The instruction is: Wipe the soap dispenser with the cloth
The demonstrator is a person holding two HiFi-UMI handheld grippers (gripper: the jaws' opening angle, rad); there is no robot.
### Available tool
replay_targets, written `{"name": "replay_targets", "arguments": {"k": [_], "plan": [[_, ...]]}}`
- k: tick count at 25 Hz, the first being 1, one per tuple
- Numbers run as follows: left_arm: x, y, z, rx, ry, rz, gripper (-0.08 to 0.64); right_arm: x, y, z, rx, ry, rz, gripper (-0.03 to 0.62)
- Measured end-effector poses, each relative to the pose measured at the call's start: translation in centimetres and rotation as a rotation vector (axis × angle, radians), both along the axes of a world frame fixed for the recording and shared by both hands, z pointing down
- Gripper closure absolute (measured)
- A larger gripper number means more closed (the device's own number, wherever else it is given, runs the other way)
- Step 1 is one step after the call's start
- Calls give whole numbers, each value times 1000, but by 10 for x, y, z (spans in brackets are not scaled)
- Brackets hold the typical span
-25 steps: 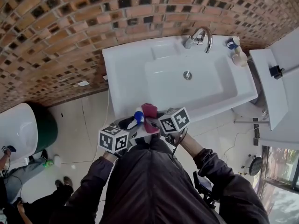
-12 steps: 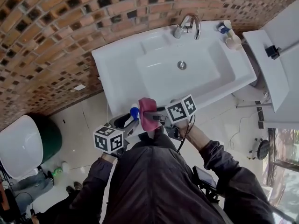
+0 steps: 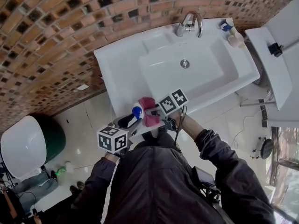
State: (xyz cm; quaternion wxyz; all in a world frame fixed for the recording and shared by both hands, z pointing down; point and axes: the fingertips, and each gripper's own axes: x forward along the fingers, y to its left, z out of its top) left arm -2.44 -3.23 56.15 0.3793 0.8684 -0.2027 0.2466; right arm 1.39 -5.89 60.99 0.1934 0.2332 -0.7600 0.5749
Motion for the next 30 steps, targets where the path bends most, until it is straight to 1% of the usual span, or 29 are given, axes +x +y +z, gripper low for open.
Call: {"name": "replay_targets", "arguments": {"k": [7, 11, 13, 16, 17, 19, 21, 22, 25, 27, 28, 30], "plan": [[0, 0, 1, 1, -1, 0, 387, 1, -3, 38, 22, 237, -115, 525], [0, 1, 2, -4, 1, -3, 385, 1, -3, 43, 81, 312, -156, 524], [1, 0, 3, 1, -4, 0, 382, 3, -4, 41, 100, 313, -153, 523], [1, 1, 1, 32, -29, 14, 382, 7, -7, 21, 134, 248, -93, 524], [0, 1, 0, 43, -35, 14, 382, 9, -7, 8, 160, 217, -65, 523], [-5, 0, -7, 68, -32, 4, 382, 13, -6, -23, 249, 177, -20, 523], [-9, -1, -18, 122, -20, -5, 383, 19, -1, -56, 367, 176, 8, 523], [-10, -2, -26, 167, -14, -6, 383, 22, 4, -73, 426, 181, 17, 523], [-17, -1, -57, 347, -10, 1, 405, 28, 27, -121, 577, 193, 27, 523], [-23, 2, -78, 447, -14, 1, 414, 30, 43, -145, 651, 199, 31, 523], [-25, 3, -86, 478, -13, 0, 430, 30, 50, -154, 682, 205, 29, 523], [-27, 7, -97, 505, -3, -2, 437, 31, 59, -165, 739, 228, 13, 523]]}}
